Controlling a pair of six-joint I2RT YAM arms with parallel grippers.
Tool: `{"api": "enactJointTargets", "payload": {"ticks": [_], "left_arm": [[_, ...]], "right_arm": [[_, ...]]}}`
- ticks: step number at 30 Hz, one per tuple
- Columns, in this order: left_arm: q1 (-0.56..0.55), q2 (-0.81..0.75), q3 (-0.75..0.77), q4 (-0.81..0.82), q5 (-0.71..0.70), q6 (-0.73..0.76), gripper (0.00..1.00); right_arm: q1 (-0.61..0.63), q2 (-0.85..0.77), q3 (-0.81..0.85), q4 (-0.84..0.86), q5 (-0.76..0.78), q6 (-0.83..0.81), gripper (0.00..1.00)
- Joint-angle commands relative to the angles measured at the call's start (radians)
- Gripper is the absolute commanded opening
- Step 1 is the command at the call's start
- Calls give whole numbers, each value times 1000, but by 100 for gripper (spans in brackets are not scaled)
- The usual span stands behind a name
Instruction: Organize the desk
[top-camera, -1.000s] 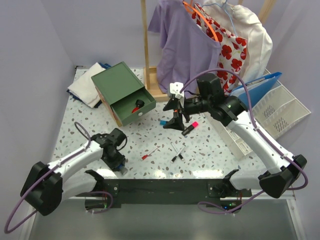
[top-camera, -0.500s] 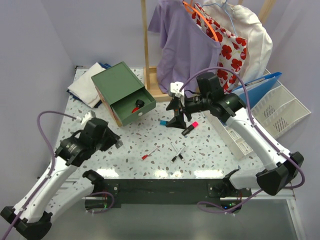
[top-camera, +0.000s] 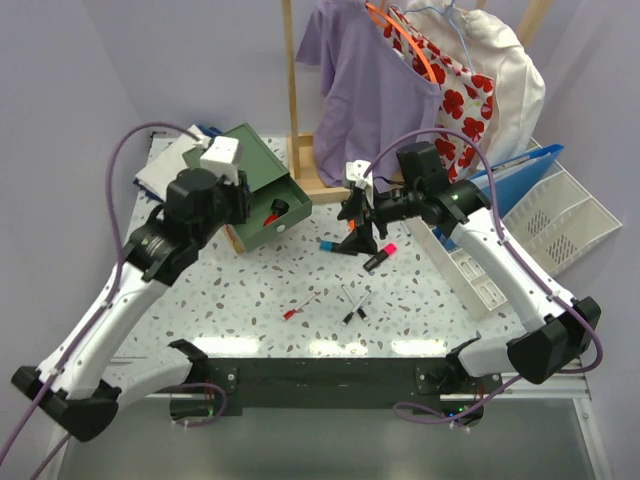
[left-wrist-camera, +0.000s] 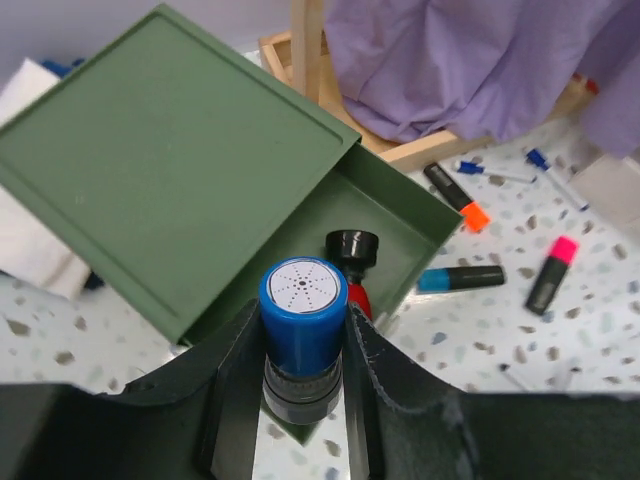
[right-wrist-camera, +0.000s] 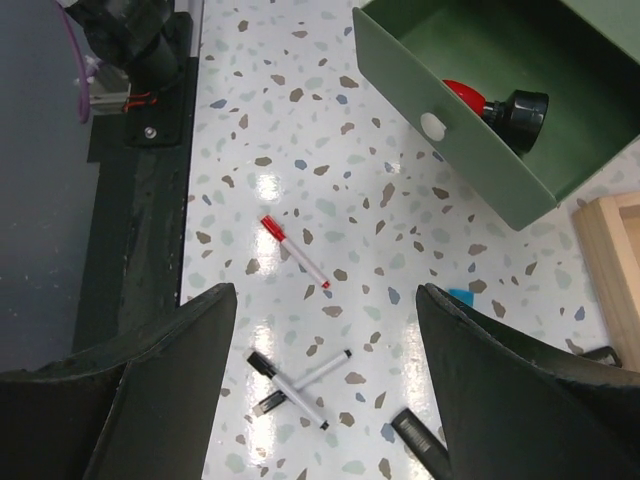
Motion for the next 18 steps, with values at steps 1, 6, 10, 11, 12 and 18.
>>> {"api": "enactJointTargets", "payload": {"ticks": [1,6,10,11,12,18], "left_arm": [[-3,142,99,71,84,340,0],[-5,272,199,8,131,471,5],[-5,334,226,-19,135,515,10],[-3,348,252,-36,137,515,11],[-3,361,265,-74,140,512,14],[-3,446,283,-179,115,500,23]], "right_arm": [[-2,-29,2,40,-65,-25,77],[-1,-27,-17,51,-78,-36,78],[-2,-23,-22,51,-75,-50,78],[-2,-20,-24,50,-75,-51,78],[-2,-17,-25,48,-72,-59,78],[-1,-1,-33,51,-69,-68,78]]}}
